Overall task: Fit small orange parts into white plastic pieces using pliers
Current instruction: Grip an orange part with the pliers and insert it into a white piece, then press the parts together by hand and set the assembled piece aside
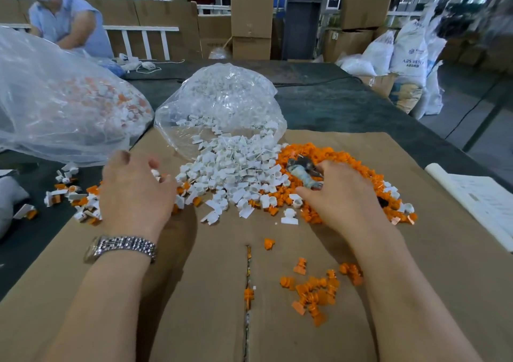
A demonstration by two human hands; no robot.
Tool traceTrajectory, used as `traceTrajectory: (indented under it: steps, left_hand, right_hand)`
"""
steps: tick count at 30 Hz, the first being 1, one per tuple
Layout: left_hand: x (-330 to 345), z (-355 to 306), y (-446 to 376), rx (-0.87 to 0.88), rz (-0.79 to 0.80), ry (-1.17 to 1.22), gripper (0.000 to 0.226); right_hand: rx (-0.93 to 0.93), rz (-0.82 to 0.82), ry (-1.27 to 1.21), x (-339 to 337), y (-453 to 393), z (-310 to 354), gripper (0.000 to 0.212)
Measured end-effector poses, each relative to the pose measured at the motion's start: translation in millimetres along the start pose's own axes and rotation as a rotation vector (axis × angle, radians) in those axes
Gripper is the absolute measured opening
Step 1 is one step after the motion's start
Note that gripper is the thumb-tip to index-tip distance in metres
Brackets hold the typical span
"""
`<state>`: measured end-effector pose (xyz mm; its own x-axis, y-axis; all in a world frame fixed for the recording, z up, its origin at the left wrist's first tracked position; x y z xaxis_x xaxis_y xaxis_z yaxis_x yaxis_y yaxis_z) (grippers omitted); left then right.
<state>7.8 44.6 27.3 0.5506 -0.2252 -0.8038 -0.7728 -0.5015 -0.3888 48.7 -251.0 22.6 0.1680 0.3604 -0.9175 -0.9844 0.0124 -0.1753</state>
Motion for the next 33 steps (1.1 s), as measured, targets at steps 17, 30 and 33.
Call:
traceTrajectory:
  steps: [17,30,33]
  left_hand:
    - [26,-27,23,0.348,0.495,-0.021,0.018]
    - [21,-40,31,0.176,0.581,0.635,0.008]
    - [19,-45,35,0.212,0.574,0.657,0.013]
  right_hand:
    - [-0.213,-0.006,-0.005,6,6,31,0.040]
    - [-0.278,0.065,-0.174,15,13,43,0.019]
    - [-0.211,0.049,-0.554,5,13,37,0.018]
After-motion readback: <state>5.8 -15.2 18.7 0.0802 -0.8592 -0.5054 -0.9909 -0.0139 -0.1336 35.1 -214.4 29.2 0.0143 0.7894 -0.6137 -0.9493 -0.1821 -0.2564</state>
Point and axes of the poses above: each hand's wrist, its own y-axis away from the middle knuckle, its own x-axis out of the palm, z = x × y, the point moved 4 cm from there along -y, towards the middle knuckle, and after that the axes turned 5 degrees about -y, right-handed, at the moved point
